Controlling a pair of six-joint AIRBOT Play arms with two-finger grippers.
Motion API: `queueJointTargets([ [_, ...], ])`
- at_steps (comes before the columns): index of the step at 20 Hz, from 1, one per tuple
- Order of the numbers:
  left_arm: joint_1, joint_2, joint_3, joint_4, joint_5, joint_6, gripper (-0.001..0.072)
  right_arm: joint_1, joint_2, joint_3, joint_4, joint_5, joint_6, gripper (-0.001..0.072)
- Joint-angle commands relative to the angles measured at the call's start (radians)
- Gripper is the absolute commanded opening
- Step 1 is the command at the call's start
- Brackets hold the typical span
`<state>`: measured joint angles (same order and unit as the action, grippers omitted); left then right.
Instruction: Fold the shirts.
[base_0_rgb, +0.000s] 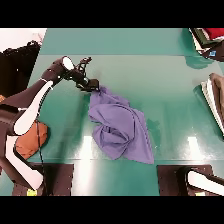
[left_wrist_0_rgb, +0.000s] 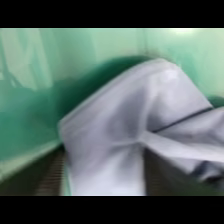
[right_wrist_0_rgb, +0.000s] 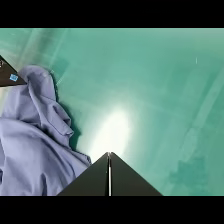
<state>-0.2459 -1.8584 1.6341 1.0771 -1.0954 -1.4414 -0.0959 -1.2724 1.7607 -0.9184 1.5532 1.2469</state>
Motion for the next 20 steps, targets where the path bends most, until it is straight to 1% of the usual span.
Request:
queueJointTargets([
  [1,-0.005,0.0,0.001,-0.001,0.005,0.008,0.0034,0.001,-0.016,-0.005,-0.002,0.02,0.006,0.0022],
  [2,0.005,0.006,0.006,0.0,-0.008,0.008,0.0022,0.001,-0.005,-0.029,-0.002,0.021,0.006,0.0022],
  [4,0.034,0.023,0.051,0.014,-0.05,0.008,0.0021,0.001,0.035,-0.133,-0.031,0.016,0.007,0.0022],
  [7,0.083,0.087,0.121,0.06,-0.068,0.009,0.0021,0.011,0.118,-0.406,-0.1,-0.008,0.011,0.0023],
  [8,0.095,0.112,0.138,0.07,-0.068,0.009,0.0021,0.02,0.145,-0.521,-0.097,-0.035,0.011,0.0065],
  [9,0.105,0.129,0.155,0.084,-0.068,0.01,0.0021,0.036,0.165,-0.628,-0.093,-0.063,0.011,0.0242],
  [10,0.109,0.139,0.169,0.086,-0.069,0.009,0.0021,0.064,0.179,-0.74,-0.094,-0.093,0.012,0.0441],
  [11,0.109,0.145,0.18,0.094,-0.072,0.009,0.0021,0.099,0.183,-0.837,-0.093,-0.116,0.011,0.0468],
  [13,0.109,0.149,0.182,0.093,-0.076,0.009,0.0021,0.193,0.18,-1.01,-0.061,-0.184,0.011,0.0467],
  [15,0.109,0.148,0.182,0.093,-0.082,0.009,0.0021,0.292,0.18,-1.13,0.001,-0.302,0.011,0.0467],
  [16,0.109,0.148,0.182,0.093,-0.086,0.009,0.0021,0.338,0.18,-1.168,0.014,-0.362,0.011,0.0465],
  [18,0.109,0.148,0.182,0.093,-0.095,0.009,0.0022,0.419,0.18,-1.212,0.036,-0.454,0.011,0.0428],
  [20,0.109,0.148,0.182,0.093,-0.098,0.008,0.0021,0.48,0.163,-1.223,0.057,-0.507,0.012,0.0428],
])
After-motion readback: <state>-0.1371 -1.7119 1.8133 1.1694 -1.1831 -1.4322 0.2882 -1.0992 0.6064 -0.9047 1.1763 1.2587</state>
